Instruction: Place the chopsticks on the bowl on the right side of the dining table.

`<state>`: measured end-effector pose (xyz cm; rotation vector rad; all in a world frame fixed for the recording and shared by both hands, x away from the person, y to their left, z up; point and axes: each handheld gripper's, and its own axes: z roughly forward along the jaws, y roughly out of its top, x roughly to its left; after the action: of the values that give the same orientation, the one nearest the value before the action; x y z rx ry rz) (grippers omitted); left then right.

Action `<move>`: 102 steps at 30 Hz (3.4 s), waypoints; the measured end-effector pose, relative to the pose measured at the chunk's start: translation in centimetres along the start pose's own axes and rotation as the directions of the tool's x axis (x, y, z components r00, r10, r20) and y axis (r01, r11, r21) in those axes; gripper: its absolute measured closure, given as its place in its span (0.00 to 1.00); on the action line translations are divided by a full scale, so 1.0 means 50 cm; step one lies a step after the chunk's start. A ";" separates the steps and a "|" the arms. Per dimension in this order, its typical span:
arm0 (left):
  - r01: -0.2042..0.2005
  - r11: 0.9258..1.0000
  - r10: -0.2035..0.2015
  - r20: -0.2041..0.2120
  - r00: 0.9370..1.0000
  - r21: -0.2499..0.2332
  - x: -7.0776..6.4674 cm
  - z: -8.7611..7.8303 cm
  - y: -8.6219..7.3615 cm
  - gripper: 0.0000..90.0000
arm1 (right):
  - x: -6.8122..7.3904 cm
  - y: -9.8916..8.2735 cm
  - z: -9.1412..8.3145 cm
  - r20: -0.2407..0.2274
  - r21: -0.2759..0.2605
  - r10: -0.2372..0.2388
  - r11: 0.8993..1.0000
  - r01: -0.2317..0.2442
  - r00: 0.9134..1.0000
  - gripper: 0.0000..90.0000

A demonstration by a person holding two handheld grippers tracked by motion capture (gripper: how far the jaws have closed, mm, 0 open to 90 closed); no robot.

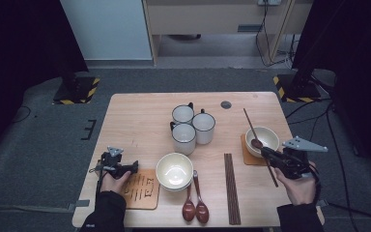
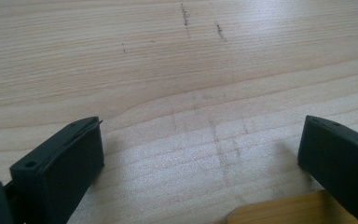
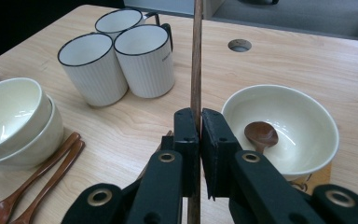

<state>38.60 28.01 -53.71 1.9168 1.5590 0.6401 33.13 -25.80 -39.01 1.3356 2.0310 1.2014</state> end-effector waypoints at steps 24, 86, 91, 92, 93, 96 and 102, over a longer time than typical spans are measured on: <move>0.000 1.000 0.000 0.000 1.000 0.000 0.000 0.000 0.000 0.00 | -0.052 0.034 0.003 0.010 0.001 0.008 1.000 -0.008 1.000 0.95; 0.000 1.000 0.000 0.000 1.000 0.000 0.000 0.000 0.000 0.00 | -0.199 0.019 0.147 0.036 0.164 0.000 0.987 -0.006 0.999 0.95; 0.000 1.000 0.000 0.000 1.000 0.000 0.000 0.000 0.000 0.00 | -0.198 0.014 0.154 0.037 0.177 -0.004 0.984 -0.002 0.999 0.95; 0.000 1.000 0.000 0.000 1.000 0.000 0.000 0.000 0.000 0.00 | -0.198 0.011 0.155 0.041 0.181 0.003 0.983 -0.010 0.999 0.95; 0.000 1.000 0.000 0.000 1.000 0.000 0.000 0.000 0.000 0.00 | -0.199 0.010 0.157 0.039 0.181 -0.001 0.983 -0.006 0.999 0.95; 0.000 1.000 0.000 0.000 1.000 0.000 0.000 0.000 0.000 0.00 | -0.196 0.005 0.162 0.039 0.193 -0.011 0.981 0.004 0.999 0.95; 0.000 1.000 0.000 0.000 1.000 0.000 0.000 0.000 0.000 0.00 | -0.188 0.001 0.173 0.035 0.214 -0.032 0.976 0.024 0.999 0.95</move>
<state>38.60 28.01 -53.71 1.9167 1.5590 0.6405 43.65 -30.44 -44.57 1.4101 2.1943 0.9588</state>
